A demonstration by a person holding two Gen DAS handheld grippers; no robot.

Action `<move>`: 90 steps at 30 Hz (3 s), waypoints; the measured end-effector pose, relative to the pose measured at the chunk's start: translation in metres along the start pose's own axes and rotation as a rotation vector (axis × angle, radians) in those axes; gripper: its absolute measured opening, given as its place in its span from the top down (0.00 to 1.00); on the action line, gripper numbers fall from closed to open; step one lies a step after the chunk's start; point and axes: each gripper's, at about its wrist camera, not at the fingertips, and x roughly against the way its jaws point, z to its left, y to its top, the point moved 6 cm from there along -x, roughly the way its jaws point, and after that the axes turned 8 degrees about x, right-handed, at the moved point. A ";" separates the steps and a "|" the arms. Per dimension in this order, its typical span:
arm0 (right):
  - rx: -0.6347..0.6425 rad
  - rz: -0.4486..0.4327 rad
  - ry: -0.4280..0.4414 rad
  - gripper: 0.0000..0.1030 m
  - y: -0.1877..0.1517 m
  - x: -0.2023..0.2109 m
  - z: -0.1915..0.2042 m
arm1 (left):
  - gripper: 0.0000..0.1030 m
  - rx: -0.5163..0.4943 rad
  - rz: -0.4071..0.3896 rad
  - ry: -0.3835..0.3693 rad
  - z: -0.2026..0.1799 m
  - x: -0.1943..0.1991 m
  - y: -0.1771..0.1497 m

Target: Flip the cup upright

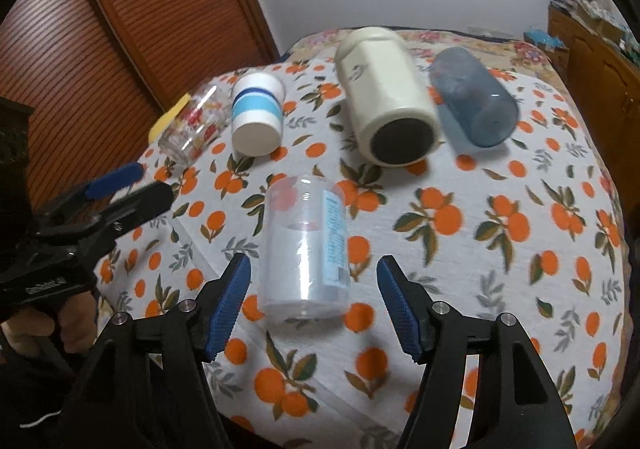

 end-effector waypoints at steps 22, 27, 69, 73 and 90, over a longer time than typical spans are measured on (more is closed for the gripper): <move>0.042 -0.032 -0.033 0.50 0.002 -0.008 -0.038 | 0.14 -0.028 0.066 -0.025 -0.041 -0.028 0.003; 0.033 -0.042 0.034 0.39 0.002 -0.004 -0.029 | 0.14 0.001 0.100 -0.051 -0.047 -0.039 0.007; 0.045 -0.083 -0.079 0.37 -0.042 0.039 -0.056 | 0.20 0.113 0.424 -0.036 -0.050 -0.090 -0.011; 0.050 -0.081 -0.073 0.37 -0.041 0.036 -0.051 | 0.20 0.100 0.425 -0.009 -0.044 -0.084 -0.014; 0.070 -0.087 -0.047 0.37 -0.034 0.029 -0.035 | 0.20 0.223 0.446 -0.040 -0.022 -0.048 -0.035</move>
